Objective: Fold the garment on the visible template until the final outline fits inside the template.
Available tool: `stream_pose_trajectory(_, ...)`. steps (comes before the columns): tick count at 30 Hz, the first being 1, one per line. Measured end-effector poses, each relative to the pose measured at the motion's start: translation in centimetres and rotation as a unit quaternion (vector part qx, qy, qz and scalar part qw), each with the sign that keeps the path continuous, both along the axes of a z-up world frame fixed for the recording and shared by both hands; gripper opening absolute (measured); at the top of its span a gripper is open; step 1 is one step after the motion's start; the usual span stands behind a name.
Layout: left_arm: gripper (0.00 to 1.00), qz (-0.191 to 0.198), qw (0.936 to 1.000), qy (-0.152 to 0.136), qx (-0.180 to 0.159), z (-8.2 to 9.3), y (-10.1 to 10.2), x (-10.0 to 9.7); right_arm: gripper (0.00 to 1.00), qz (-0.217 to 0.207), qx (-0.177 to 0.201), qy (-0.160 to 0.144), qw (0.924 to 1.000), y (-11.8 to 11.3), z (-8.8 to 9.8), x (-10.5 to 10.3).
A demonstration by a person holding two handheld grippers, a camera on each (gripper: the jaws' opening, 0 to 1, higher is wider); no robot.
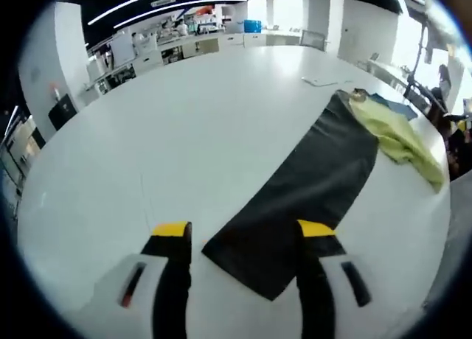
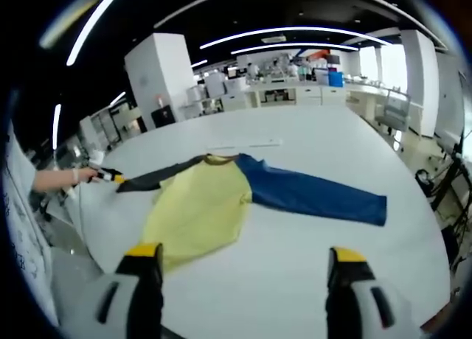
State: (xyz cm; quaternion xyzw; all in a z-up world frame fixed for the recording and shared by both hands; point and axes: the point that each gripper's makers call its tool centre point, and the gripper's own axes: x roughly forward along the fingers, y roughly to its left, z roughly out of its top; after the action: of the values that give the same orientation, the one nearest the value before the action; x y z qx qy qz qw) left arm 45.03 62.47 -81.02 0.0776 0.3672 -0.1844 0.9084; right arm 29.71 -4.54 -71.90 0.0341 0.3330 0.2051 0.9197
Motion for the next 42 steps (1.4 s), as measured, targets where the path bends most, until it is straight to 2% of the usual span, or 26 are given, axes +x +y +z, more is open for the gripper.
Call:
stream_pose_trajectory(2,0.71,-0.02,0.9991,-0.021,-0.029,1.7,-1.7,-0.5,0.93,0.003,-0.001,-0.001,1.0,0.1,0.0,0.0)
stream_pose_trajectory(4,0.82,-0.035,0.9975,-0.026,-0.056,2.7,-3.3,-1.1,0.93,0.004,-0.001,-0.002,1.0,0.1,0.1,0.0)
stream_pose_trajectory(7,0.93,-0.05,0.9943,-0.038,-0.086,3.6,-4.6,-1.0,0.93,0.002,0.004,-0.006,1.0,0.1,0.2,-0.1)
stream_pose_trajectory(10,0.99,-0.053,0.9903,-0.048,-0.119,5.1,-5.7,-1.6,0.93,0.002,0.006,-0.009,0.9999,0.2,0.4,-0.3)
stream_pose_trajectory(13,0.99,-0.059,0.9887,-0.055,-0.126,5.9,-6.5,-2.1,0.93,0.005,0.007,-0.011,0.9999,0.2,0.5,-0.5)
stream_pose_trajectory(15,0.99,-0.076,0.9855,-0.062,-0.139,6.7,-7.6,-2.7,0.93,0.006,0.008,-0.013,0.9999,0.1,0.6,-0.6)
stream_pose_trajectory(18,0.99,-0.099,0.9842,-0.06,-0.134,7.2,-8.9,-3.8,0.93,0.007,0.01,-0.017,0.9998,-0.1,0.8,-0.9)
stream_pose_trajectory(26,0.99,-0.117,0.9814,-0.063,-0.139,8.1,-12.3,-6.3,0.93,0.017,0.022,-0.028,0.9992,-0.2,1.4,-1.0)
stream_pose_trajectory(30,0.99,-0.113,0.9799,-0.069,-0.15,8.7,-14.9,-7.9,0.93,0.04,0.023,-0.031,0.9985,-0.1,1.3,-0.5)
stream_pose_trajectory(33,0.97,-0.119,0.979,-0.062,-0.154,9.2,-16.5,-8.8,0.93,0.08,0.007,-0.031,0.9963,0.3,0.9,-0.3)
stream_pose_trajectory(35,0.97,-0.109,0.9774,-0.079,-0.163,10.4,-17.4,-9.0,0.93,0.1,0.007,-0.025,0.9947,0.6,0.7,-0.4)
stream_pose_trajectory(37,0.97,-0.114,0.9759,-0.078,-0.169,11.0,-18.5,-9.5,0.93,0.111,0.01,-0.016,0.9936,0.7,0.5,-0.3)
stream_pose_trajectory(38,0.96,-0.117,0.9761,-0.08,-0.165,11.1,-18.7,-9.6,0.93,0.117,0.008,-0.017,0.9929,0.8,0.6,-0.3)
stream_pose_trajectory(39,0.96,-0.123,0.9755,-0.086,-0.161,11.8,-19.9,-10.3,0.93,0.12,0.007,-0.017,0.9926,0.9,0.6,-0.1)
stream_pose_trajectory(42,0.95,-0.118,0.9738,-0.095,-0.169,13.0,-21.3,-10.7,0.93,0.127,0.015,-0.025,0.9915,0.9,1.1,1.1)
